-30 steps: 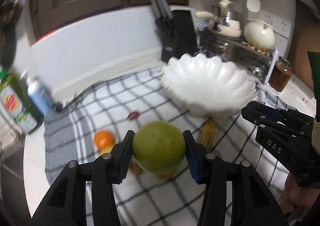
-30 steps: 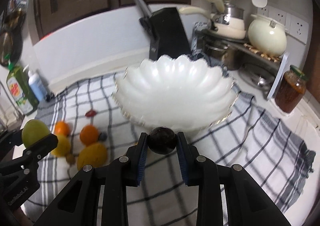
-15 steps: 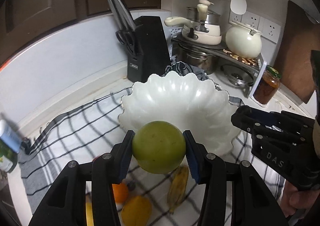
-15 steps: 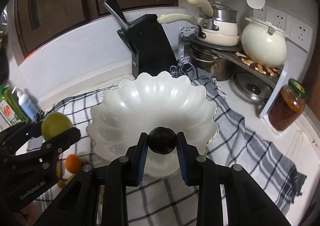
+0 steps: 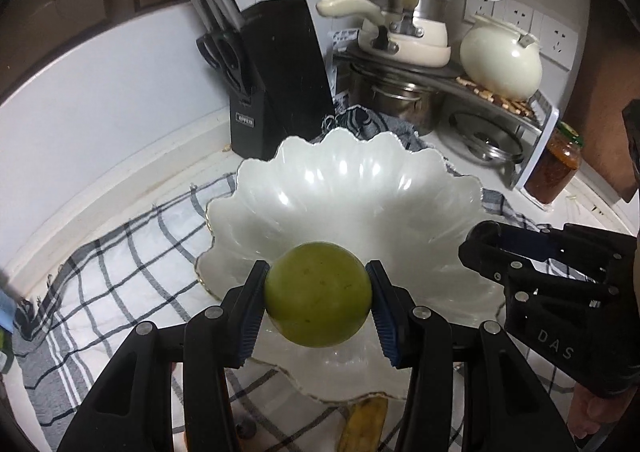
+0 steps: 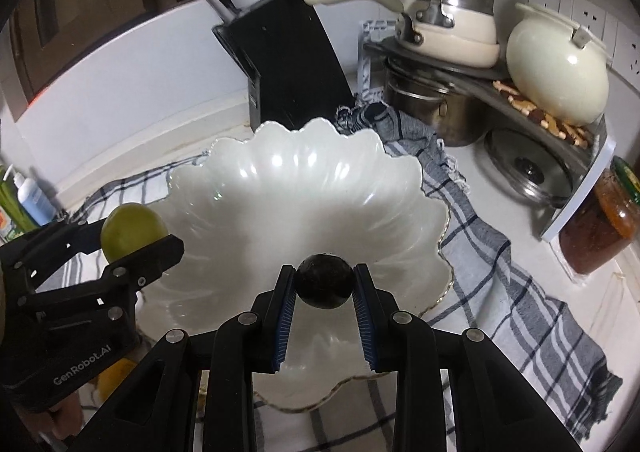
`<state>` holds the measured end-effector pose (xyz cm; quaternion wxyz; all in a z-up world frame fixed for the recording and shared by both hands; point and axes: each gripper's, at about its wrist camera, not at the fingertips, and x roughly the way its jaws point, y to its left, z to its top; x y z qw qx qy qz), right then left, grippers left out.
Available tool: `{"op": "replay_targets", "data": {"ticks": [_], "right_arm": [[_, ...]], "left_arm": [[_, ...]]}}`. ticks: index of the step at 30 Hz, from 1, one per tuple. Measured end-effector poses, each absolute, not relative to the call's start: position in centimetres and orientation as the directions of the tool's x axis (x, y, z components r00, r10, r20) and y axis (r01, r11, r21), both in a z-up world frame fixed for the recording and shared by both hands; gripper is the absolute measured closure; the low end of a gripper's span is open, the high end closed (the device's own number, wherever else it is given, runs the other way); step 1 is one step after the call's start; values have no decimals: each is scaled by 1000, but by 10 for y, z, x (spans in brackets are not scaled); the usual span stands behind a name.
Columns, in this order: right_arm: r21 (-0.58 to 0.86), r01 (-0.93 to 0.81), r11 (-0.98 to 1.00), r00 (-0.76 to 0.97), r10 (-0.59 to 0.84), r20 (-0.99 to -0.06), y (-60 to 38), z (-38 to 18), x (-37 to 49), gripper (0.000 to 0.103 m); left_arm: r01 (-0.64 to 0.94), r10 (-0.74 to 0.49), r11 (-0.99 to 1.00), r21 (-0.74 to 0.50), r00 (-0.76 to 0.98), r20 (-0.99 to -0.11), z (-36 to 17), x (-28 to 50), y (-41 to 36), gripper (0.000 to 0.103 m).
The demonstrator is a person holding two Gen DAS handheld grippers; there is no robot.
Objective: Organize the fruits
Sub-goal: 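Carry the green fruit and dark plum into the white bowl and open both grippers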
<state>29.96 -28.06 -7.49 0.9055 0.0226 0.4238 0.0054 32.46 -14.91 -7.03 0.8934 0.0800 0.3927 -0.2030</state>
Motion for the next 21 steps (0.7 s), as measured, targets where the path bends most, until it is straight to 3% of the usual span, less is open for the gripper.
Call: {"op": "replay_targets", "data": {"ticks": [11,13,14,15,19,21], "right_arm": [[10,0,1000,617,8,-787,-281,-92,305,71],[-17,3,1000,627,-16,-779,-279,-91,302,60],[-28,7,1000,637,-26,-770,-279,-89,300,48],[-37,15,999,646,-38,-763,-279,-87,299,42],[-52,45,998,670,-69,-739,-283,-78,293,32],[-57,67,996,679,-87,-729,-285,-74,289,25]], "left_arm": [[427,-256,904,6,552,-794,-98,329,-156,52],[420,-252,907,14,571,-781,-96,326,-154,36],[412,-246,911,23,587,-771,-93,324,-152,26],[407,-242,913,28,597,-765,-91,323,-151,24],[396,-221,917,51,609,-761,-83,320,-149,22],[383,-212,922,57,623,-753,-78,316,-147,14]]}}
